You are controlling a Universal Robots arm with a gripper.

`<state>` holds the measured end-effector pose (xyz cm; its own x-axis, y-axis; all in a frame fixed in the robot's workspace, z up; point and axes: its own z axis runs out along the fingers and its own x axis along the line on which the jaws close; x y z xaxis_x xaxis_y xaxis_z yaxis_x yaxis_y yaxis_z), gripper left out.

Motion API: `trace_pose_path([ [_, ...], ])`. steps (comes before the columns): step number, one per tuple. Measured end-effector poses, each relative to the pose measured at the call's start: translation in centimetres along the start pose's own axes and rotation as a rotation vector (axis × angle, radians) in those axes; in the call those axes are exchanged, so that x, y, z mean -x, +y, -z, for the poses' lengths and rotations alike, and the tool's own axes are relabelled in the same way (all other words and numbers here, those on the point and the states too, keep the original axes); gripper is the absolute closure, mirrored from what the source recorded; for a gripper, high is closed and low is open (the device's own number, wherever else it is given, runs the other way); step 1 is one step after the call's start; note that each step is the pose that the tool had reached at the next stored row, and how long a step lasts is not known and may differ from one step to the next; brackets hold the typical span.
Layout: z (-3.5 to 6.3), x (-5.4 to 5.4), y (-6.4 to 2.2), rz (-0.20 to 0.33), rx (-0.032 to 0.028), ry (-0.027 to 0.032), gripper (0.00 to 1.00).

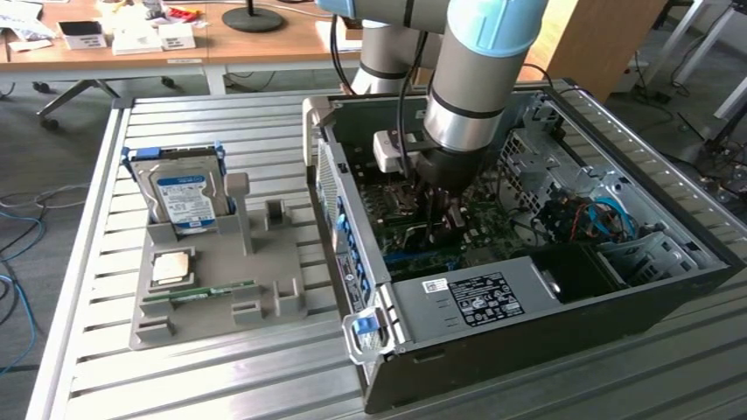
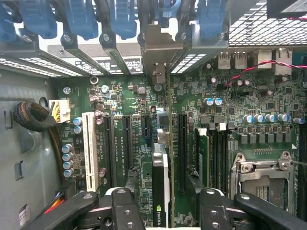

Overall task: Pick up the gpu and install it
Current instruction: 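Insert the gpu into the slot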

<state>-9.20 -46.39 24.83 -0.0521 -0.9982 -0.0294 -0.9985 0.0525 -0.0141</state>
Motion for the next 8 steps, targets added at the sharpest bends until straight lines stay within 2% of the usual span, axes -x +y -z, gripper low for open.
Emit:
trace_pose_path([
  [4,0.55,0.02,-0.01,0.000,0.0001,0.0002,0.48],
  [8,0.55,0.02,0.00,0.000,0.0000,0.0000,0.48],
])
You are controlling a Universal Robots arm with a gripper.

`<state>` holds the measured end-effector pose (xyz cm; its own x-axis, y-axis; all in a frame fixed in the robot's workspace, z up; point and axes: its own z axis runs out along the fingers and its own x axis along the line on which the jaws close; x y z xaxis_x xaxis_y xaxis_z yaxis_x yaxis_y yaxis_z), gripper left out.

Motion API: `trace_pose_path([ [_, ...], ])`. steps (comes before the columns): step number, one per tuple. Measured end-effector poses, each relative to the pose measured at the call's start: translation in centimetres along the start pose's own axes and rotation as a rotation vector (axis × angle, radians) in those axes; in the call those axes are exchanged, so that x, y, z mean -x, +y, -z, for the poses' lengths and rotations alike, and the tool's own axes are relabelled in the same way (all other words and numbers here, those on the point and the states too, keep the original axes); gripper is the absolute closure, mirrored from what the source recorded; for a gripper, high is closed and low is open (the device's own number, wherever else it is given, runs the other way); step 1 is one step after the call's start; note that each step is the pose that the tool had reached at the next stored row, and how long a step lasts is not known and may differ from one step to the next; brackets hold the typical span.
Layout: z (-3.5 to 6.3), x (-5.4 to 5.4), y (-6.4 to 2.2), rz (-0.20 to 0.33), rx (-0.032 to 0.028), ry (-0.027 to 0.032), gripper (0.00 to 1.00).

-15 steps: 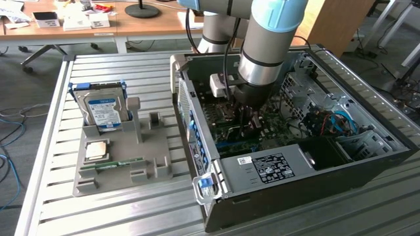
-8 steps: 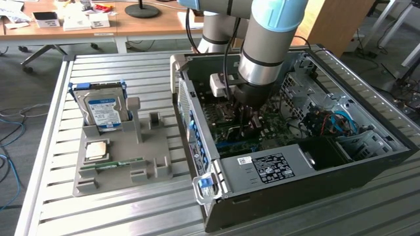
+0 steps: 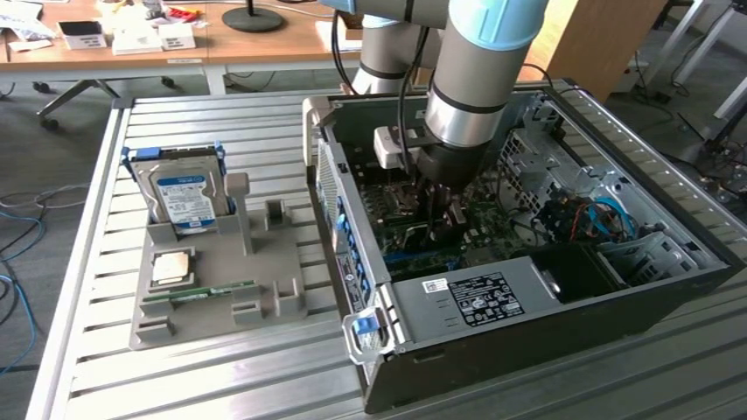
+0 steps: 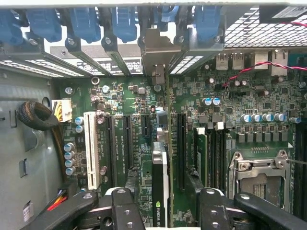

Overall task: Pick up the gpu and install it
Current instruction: 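Insert the gpu into the slot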

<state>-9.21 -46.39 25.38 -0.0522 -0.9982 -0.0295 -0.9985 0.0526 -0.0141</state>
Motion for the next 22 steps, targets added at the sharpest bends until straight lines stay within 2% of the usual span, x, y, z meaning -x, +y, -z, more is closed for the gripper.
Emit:
trace_pose_path([
  [17,-0.01,0.17,0.01,0.000,0.0000,0.0000,0.48],
  [18,-0.01,0.17,0.01,0.000,0.0000,0.0000,0.50],
  [20,-0.01,0.17,0.01,0.000,0.0000,0.0000,0.62],
  [21,-0.01,0.17,0.01,0.000,0.0000,0.0000,0.62],
  [22,0.00,0.17,0.01,0.000,0.0001,0.0003,0.68],
])
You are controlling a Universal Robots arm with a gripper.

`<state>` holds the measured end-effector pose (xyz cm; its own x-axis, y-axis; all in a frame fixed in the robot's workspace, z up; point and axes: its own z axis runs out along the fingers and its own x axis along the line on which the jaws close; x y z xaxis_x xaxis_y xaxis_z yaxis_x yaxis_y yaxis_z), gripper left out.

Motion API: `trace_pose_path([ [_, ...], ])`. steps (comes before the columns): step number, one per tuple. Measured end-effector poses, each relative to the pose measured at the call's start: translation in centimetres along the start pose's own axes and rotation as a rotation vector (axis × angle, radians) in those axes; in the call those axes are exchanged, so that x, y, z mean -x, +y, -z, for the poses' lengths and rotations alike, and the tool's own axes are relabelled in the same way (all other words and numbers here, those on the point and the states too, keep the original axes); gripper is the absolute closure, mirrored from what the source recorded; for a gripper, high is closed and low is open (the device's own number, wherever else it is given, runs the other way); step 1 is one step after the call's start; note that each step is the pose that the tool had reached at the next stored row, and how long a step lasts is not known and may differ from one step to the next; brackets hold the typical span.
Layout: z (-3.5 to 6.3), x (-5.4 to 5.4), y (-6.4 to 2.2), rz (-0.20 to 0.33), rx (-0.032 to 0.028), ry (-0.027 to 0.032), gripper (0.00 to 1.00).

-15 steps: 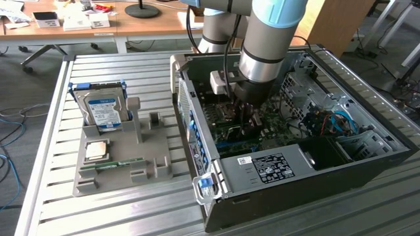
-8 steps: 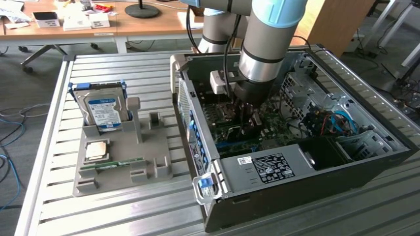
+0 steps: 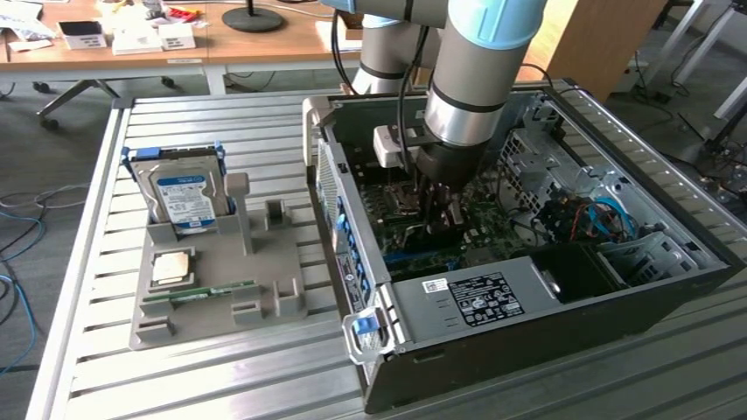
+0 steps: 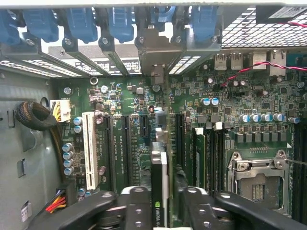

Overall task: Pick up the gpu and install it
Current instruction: 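Insert the gpu into the slot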

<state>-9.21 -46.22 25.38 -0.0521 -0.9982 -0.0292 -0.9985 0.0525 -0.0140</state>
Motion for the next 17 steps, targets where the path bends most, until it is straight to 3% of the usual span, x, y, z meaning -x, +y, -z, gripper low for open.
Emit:
trace_pose_path([
  [1,0.00,0.00,0.00,0.000,0.0000,0.0000,0.73],
  [17,-0.16,-0.01,0.04,0.000,0.0000,0.0000,0.73],
])
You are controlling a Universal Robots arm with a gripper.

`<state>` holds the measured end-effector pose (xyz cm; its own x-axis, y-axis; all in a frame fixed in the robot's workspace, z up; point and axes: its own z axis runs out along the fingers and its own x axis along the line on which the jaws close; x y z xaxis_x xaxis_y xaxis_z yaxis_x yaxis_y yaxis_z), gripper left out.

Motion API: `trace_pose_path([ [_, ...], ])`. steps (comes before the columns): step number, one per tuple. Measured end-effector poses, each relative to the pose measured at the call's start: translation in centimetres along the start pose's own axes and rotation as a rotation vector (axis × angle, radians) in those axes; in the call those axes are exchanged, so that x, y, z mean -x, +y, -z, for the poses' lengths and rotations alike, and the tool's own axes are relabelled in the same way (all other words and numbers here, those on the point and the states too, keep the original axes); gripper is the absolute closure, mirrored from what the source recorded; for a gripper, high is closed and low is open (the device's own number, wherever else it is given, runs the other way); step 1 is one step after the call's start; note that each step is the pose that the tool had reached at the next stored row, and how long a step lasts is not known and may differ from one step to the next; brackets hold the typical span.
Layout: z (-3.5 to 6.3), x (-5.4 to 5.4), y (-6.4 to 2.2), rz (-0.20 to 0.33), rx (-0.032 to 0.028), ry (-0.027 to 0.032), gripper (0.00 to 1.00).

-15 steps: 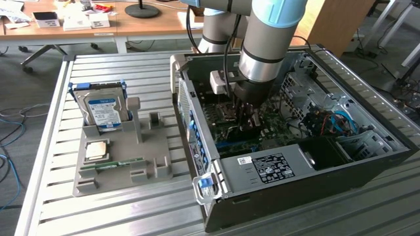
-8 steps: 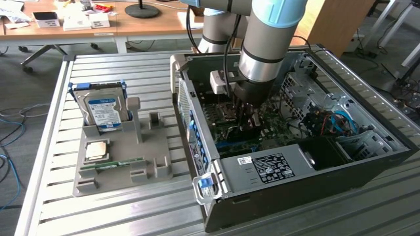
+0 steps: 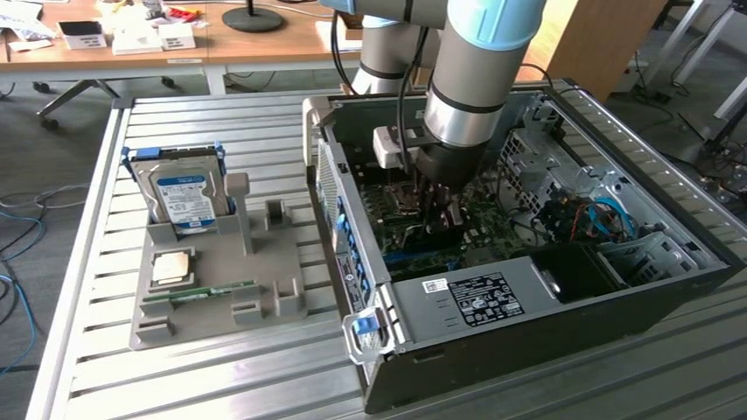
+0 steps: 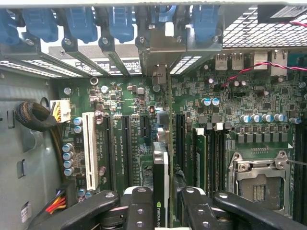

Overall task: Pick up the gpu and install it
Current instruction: 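Insert the gpu into the slot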

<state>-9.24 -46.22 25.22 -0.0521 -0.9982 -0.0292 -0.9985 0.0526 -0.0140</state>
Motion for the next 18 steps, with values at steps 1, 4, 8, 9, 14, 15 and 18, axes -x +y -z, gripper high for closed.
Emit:
trace_pose_path([
  [1,-0.01,0.00,0.00,0.000,-0.0001,-0.0001,0.73],
  [4,-0.08,0.00,0.06,0.000,-0.0002,-0.0002,0.73],
  [8,-0.16,-0.01,0.13,0.000,-0.0001,-0.0002,0.73],
  [9,-0.22,0.00,0.16,0.000,-0.0006,-0.0014,0.73],
  [14,-0.36,-0.04,0.19,0.000,-0.0001,-0.0004,0.73],
  [15,-0.38,-0.04,0.21,0.000,0.0000,-0.0002,0.73],
  [18,-0.41,-0.04,0.22,0.000,0.0000,-0.0004,0.73],
])
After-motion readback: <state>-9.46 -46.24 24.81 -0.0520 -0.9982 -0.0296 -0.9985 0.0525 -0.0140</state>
